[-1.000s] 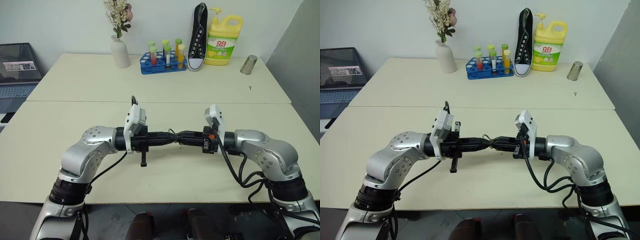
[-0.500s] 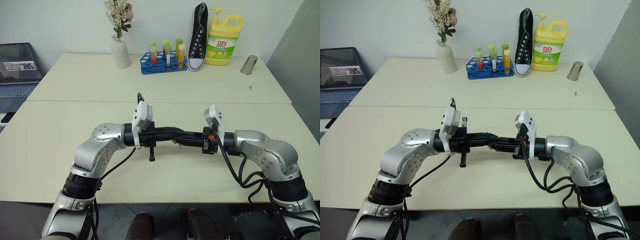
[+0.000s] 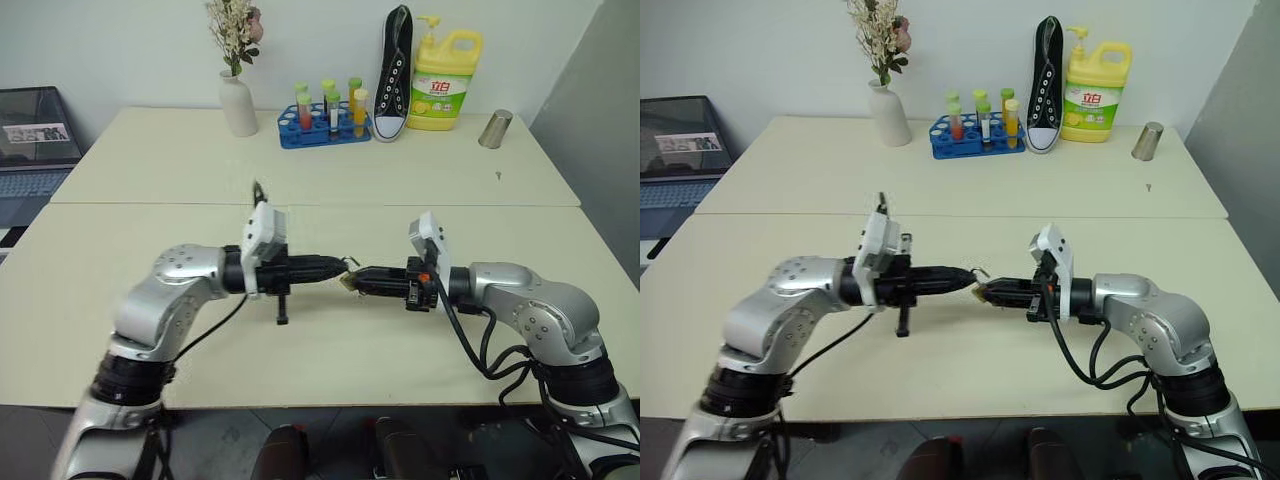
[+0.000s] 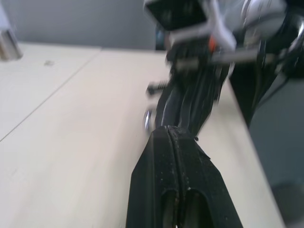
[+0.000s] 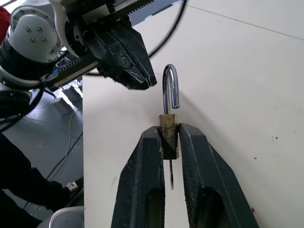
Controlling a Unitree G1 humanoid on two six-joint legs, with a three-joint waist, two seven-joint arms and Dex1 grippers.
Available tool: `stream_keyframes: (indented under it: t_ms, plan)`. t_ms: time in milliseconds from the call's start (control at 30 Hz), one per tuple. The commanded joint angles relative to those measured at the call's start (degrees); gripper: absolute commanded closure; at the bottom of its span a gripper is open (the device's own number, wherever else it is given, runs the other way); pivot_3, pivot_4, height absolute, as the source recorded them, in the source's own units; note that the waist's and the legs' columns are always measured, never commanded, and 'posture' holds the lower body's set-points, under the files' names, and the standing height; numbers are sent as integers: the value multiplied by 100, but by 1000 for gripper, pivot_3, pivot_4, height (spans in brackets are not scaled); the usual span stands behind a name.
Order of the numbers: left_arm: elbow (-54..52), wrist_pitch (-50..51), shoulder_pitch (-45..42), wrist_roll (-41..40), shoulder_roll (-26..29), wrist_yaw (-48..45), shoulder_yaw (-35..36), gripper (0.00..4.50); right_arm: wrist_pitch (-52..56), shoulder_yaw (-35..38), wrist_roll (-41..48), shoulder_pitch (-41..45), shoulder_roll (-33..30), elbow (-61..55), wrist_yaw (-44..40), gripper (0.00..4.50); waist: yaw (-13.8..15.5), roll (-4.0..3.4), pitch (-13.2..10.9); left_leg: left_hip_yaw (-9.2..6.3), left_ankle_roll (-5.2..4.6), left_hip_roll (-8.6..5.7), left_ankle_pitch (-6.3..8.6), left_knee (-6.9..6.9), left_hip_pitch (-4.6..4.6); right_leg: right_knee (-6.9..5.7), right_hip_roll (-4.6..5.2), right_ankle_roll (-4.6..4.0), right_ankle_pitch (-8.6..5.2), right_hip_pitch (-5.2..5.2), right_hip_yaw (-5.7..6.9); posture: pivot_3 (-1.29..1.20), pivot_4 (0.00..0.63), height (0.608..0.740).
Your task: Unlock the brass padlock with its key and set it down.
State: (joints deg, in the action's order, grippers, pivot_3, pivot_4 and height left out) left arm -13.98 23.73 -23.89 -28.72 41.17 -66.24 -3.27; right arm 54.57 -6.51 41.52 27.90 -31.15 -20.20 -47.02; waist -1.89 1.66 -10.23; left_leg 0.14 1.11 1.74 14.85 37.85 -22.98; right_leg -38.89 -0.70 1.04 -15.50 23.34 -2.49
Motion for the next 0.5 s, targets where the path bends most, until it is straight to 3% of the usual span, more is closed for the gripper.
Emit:
stream_keyframes:
  t_ms: [33,200,433,500]
  plan:
    - [-35,-1222,461,868,592,-450,-71,3827,137,-130,121,65,-268,-181,-358,4360,8,-4,-3,1,0,0,0,-1,0,1,1,-2,-1,0,0,0,150,740]
    - [122,-2729,1209,1446,1020,-904,-167,2361,330,-613,-37,226,-527,105,-729,4360,15,-9,-7,5,0,-1,0,-3,-2,2,32,-22,-12,3,2,0,150,740]
    - [111,-3046,1326,1595,912,-678,-182,20,234,-1463,-580,676,-501,761,-1181,4360,23,-9,-10,-1,0,1,0,1,-3,0,32,-22,-13,2,10,0,150,740]
    - [44,-2990,1373,1582,910,-626,-180,0,196,-1717,-833,918,-332,1118,-1166,4360,2,-9,-10,0,0,1,0,0,-3,-1,30,-21,-13,3,9,0,150,740]
